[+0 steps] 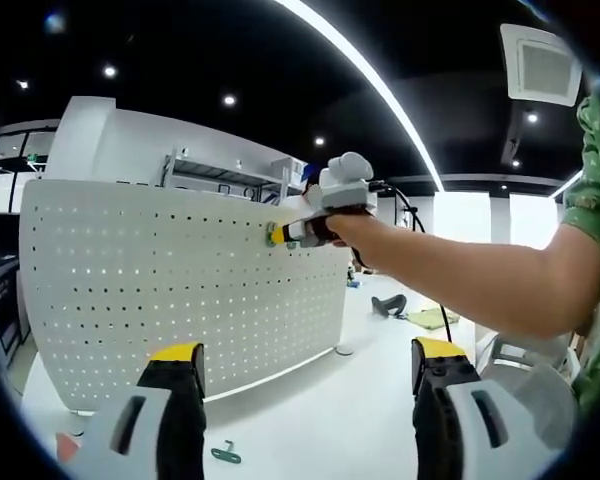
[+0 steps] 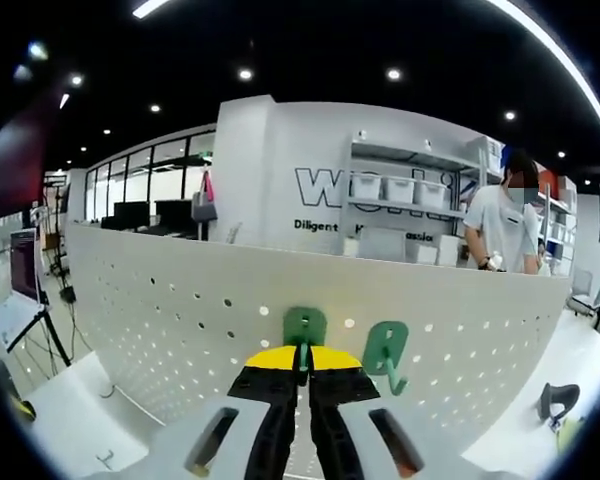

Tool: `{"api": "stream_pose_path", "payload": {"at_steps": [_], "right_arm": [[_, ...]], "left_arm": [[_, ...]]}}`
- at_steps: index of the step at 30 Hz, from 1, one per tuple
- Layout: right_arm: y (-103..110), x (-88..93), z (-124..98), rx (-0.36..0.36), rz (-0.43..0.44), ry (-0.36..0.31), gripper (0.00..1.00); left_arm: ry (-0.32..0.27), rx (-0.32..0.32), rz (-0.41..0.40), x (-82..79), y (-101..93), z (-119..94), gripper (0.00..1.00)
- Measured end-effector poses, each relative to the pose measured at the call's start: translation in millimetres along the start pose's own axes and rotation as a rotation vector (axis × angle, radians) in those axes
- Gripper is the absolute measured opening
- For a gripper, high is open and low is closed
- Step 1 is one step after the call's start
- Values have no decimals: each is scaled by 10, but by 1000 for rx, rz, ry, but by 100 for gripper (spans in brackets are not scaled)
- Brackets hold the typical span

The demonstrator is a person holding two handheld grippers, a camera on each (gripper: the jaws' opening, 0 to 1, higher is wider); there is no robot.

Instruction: Insert the hook assembly into the mounting plate slot until the hook locks in place.

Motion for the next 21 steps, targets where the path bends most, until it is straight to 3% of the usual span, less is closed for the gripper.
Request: {"api": "stream_pose_path", "payload": {"at_steps": [6,16,21], "right_arm": [[2,22,-24,3,-10,-20,2],[6,10,-95,21,-10,-142,2],[11,-8,-94,27,-10,-160,2]], "left_arm": [[5,0,0,4,1,4,86],[6,1,2,5,-8,11,86],[6,1,4,-1,-9,6,86]]}}
Point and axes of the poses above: the point that each gripper's makers call its tool centre point, and the gripper's own axes: z roughly forward along the fingers, y roughly to its left, x roughly out of its underside, the point moved 5 cm from there along -z, roughly backward along the fingers, and after that the axes turned 13 degrees about y, right-handed, at the moved point
